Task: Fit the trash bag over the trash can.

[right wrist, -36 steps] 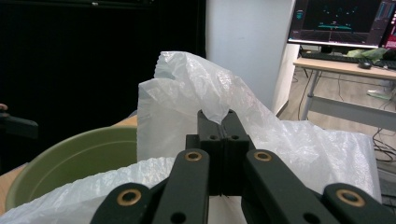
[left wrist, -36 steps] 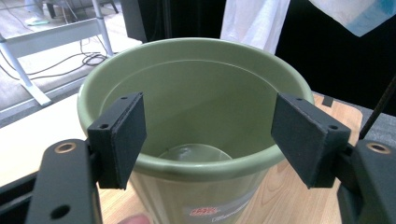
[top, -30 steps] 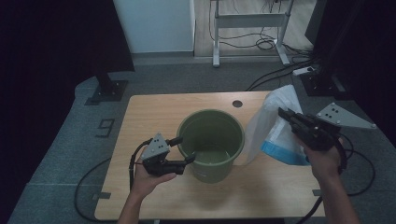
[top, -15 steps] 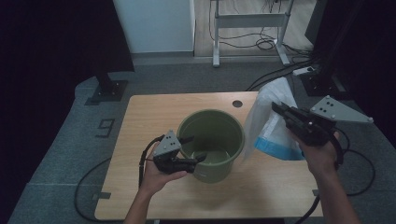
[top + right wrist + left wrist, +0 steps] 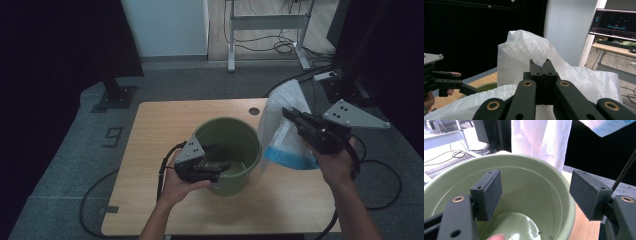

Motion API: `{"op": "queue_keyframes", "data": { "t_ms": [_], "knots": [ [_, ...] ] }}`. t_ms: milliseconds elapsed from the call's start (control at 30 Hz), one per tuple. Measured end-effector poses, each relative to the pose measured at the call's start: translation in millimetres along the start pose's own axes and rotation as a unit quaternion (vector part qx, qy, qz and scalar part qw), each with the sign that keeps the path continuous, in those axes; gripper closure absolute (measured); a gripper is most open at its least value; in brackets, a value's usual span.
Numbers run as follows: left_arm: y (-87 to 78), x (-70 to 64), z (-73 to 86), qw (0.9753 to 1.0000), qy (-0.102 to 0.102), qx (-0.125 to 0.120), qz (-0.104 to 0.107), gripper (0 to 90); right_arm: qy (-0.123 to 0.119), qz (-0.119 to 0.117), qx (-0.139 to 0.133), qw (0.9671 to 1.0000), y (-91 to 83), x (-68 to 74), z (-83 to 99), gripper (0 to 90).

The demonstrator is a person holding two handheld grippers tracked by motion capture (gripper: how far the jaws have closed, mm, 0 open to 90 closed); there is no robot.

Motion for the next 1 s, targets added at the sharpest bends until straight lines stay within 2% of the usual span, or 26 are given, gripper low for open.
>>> {"op": "queue_keyframes", "data": {
  "t_ms": [267, 500, 733, 867, 1000],
  "knots": [
    [15.3, -6.7, -7.6, 1.0, 0.003, 0.001, 0.007, 25.7, 0.0, -0.002, 0.0, 1.0, 2.8, 2.0, 0.9, 88.8],
    [31.2, -17.0, -16.8, 0.9996, 0.012, 0.004, 0.025, 25.8, 0.0, -0.002, 0.0, 1.0, 3.9, 2.1, 1.9, 88.8],
    [44.3, -20.1, -18.0, 0.9993, 0.012, 0.009, 0.036, 25.8, 0.003, -0.003, 0.002, 1.0, 5.0, 2.0, 5.1, 88.8],
    [49.8, -21.8, -19.3, 0.9989, 0.008, 0.004, 0.047, 25.8, 0.004, -0.004, 0.003, 1.0, 6.0, 1.7, 7.8, 88.8],
    [54.7, -25.6, -23.0, 0.9985, 0.012, 0.002, 0.054, 25.7, 0.006, -0.004, 0.003, 1.0, 7.2, 1.6, 8.5, 88.8]
  ]
}}
Point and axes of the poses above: each handheld gripper's, and its own axes: y roughly forward along the jaws, z roughly out of its underside, x roughly to its left, the point moved 8 cm from there along y, roughly forward along the jaws, and after that the axes turned 4 degrees about -x, right-handed, at the moved point
